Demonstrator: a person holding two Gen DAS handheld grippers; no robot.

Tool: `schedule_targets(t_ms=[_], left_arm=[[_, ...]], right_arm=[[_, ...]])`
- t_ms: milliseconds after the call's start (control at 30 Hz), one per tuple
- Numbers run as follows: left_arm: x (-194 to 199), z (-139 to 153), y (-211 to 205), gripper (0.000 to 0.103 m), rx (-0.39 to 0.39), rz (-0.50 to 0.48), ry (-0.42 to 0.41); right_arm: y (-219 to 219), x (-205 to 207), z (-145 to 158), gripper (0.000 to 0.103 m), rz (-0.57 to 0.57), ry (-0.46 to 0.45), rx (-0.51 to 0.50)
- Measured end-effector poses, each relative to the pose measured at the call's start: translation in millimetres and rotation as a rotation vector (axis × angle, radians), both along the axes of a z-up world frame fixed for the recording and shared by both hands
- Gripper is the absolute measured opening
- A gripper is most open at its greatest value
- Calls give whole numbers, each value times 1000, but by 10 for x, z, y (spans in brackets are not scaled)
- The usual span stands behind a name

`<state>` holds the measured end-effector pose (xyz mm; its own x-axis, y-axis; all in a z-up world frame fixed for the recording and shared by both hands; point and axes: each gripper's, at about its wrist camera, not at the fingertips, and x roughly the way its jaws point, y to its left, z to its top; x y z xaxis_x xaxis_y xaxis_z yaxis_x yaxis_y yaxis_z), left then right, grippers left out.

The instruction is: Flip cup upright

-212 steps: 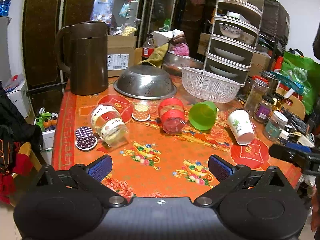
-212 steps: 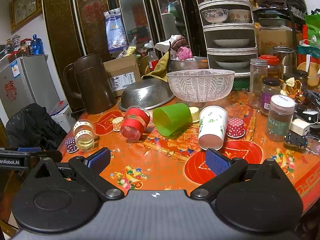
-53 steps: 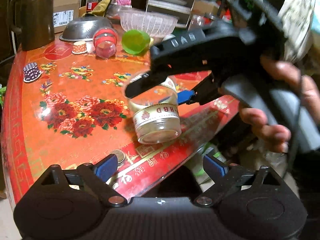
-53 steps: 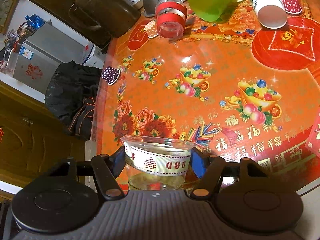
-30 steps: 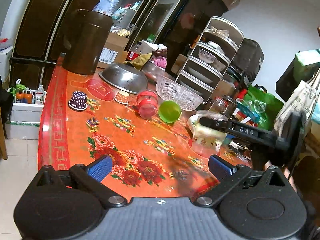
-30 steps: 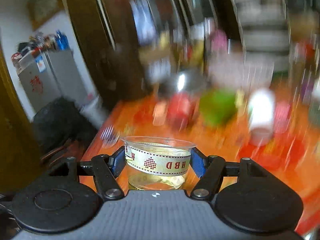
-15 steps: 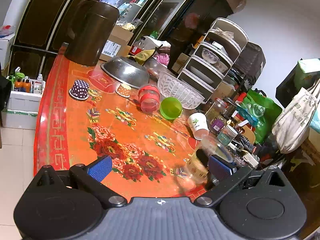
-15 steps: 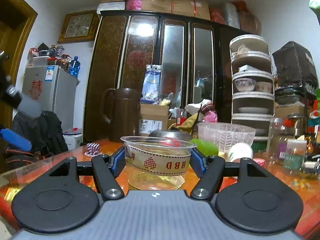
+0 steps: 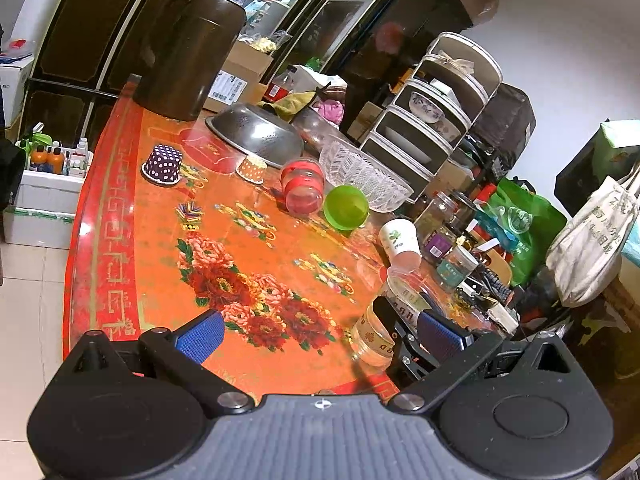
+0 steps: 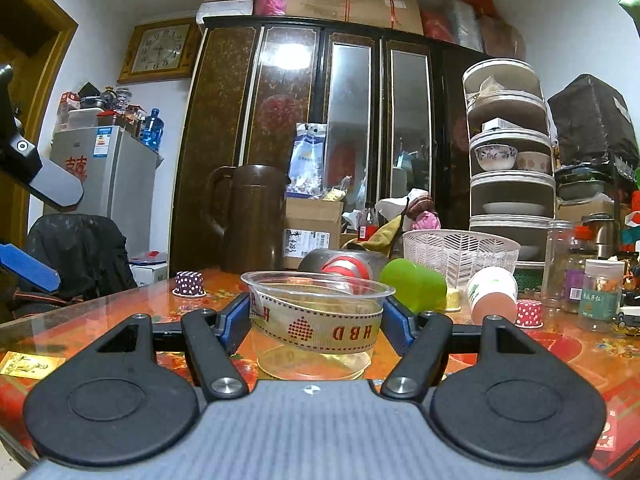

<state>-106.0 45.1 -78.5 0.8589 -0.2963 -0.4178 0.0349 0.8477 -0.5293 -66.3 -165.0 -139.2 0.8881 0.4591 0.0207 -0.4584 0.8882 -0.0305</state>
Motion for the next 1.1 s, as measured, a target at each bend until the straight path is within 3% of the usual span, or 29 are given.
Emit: schedule_targets(t_ms=[200,267,433,600,767,933,1100], left_arm=[[27,-34,-49,103,30,7,12],[39,-46,-68,103,66,31,13],[73,-46,-125,103,242,97,27],[75,125,-212,103,384,88,30],[-90,464,-383,103,416,31,-6],[-251,682,-597,103,405,-12,-18],[-258,732,-864,103,423,-63,-43]], right_arm=[[9,17,-12,82,18,15,-3],[-12,11,-7,91,18,28,2],[-228,-99,74,101,50,84,8],[-513,-220,476,102,69,156,-11],[-696,-240,1013,102,-23,395,-44],[-881,-443,1235,102,-2,442,-20],[-983,-410,1158,102,-1,486,-4]])
